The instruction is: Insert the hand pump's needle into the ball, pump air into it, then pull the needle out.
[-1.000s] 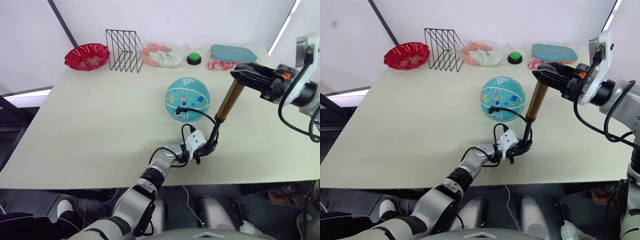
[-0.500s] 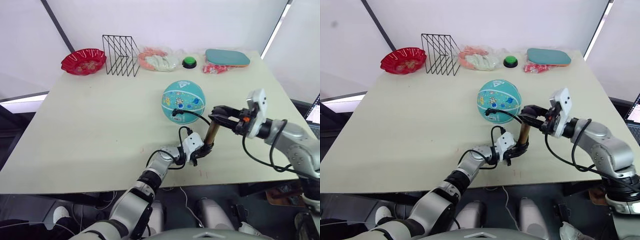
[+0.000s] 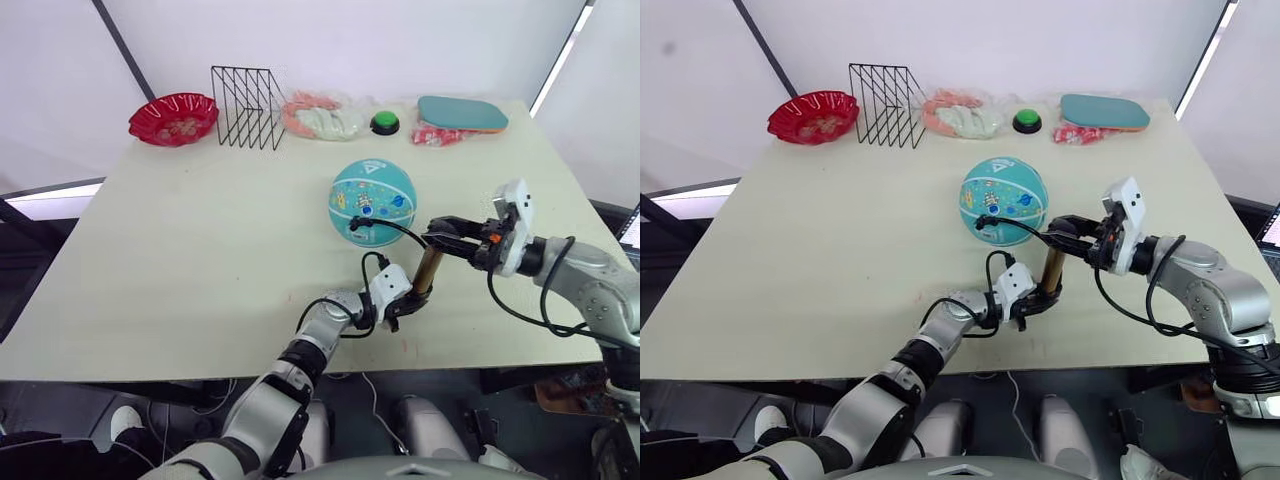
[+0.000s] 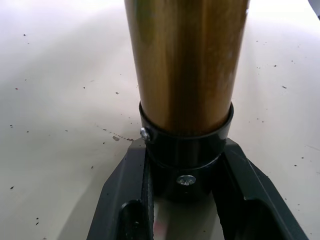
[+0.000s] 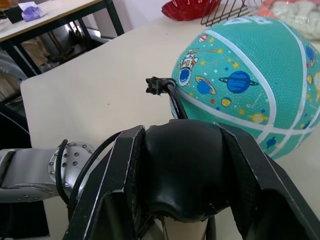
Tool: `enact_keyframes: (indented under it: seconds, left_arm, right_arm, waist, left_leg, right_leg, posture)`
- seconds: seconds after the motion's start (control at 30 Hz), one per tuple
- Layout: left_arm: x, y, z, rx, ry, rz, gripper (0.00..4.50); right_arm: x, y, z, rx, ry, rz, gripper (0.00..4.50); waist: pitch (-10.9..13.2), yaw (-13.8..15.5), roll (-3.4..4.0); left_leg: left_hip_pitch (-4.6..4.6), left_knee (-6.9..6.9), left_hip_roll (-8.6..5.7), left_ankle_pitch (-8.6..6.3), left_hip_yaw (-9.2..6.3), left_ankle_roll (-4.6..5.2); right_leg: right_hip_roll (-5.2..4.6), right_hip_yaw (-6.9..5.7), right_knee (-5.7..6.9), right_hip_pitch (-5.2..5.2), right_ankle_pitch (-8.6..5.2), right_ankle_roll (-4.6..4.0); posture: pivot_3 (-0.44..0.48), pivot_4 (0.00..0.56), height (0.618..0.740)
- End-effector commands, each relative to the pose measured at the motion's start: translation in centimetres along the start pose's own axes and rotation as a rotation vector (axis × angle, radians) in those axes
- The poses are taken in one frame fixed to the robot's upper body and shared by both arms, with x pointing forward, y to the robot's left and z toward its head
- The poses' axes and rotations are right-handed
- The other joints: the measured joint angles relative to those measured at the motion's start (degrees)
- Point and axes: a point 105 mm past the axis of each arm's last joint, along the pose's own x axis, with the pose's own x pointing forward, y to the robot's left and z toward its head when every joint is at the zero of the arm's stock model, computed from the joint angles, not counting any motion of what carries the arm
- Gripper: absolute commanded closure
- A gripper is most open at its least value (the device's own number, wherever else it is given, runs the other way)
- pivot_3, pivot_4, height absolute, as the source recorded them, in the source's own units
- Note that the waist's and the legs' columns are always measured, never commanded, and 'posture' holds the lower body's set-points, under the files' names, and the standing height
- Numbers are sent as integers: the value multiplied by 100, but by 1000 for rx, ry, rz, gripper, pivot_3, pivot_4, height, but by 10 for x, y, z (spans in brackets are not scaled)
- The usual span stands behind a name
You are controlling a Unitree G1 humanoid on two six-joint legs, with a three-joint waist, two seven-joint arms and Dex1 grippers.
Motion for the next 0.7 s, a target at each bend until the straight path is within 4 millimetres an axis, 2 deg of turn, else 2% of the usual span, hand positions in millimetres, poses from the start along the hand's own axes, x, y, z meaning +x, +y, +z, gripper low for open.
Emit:
enact_keyframes:
  seconds: [0.03,0.17,0.27,0.33,0.47,0.53,0.63,0.7]
  left_arm:
    - [-8,-15,-41,-84,128,-32,3444]
    - [-7,-16,-41,-82,128,-37,3444]
    - [-7,-17,-41,-81,126,-44,3444]
    - [-6,-18,-41,-82,125,-46,3444]
    - [-6,-19,-41,-85,123,-47,3444]
    - [-6,-19,-41,-81,122,-45,3444]
    - [-6,-18,-41,-80,122,-40,3444]
    - [-7,-18,-41,-84,122,-35,3444]
  right_arm:
    - [-29,9,73,-138,-143,-22,2864]
    - [-39,11,99,-134,-181,-25,2864]
    - [-50,18,132,-155,-245,-5,2864]
    - [-51,21,143,-159,-256,8,2864]
    - [-40,25,120,-170,-145,36,2864]
    - [-30,18,92,-99,-103,31,2864]
    - [-24,14,71,-64,-74,23,2864]
    - [-16,9,43,-33,-16,11,2864]
  waist:
    - [26,40,13]
    - [34,58,7]
    - [40,56,15]
    - [46,55,24]
    - [46,69,21]
    - [40,64,13]
    - [27,50,2]
    - [24,38,-2]
  left_leg:
    - [-10,3,-3,0,3,0]
    - [-28,4,-3,0,-2,0]
    - [-36,6,-3,1,-2,1]
    - [-50,15,-3,1,2,2]
    - [-60,17,-2,1,-8,2]
    - [-59,16,-4,1,-4,2]
    - [-49,16,-2,1,-4,2]
    - [-41,17,-1,1,3,2]
  right_leg:
    - [-3,3,0,-9,5,7]
    - [-4,-3,0,-23,14,23]
    - [-4,-3,0,-28,15,23]
    - [-5,-1,2,-40,15,22]
    - [-4,-10,1,-44,17,25]
    - [-5,-5,1,-44,18,26]
    - [-4,-6,2,-35,18,27]
    - [-4,-2,5,-34,16,24]
  posture:
    - [0,150,740]
    - [0,150,740]
    - [0,150,740]
    - [0,150,740]
    - [0,150,740]
    - [0,150,740]
    - [0,150,740]
    - [0,150,740]
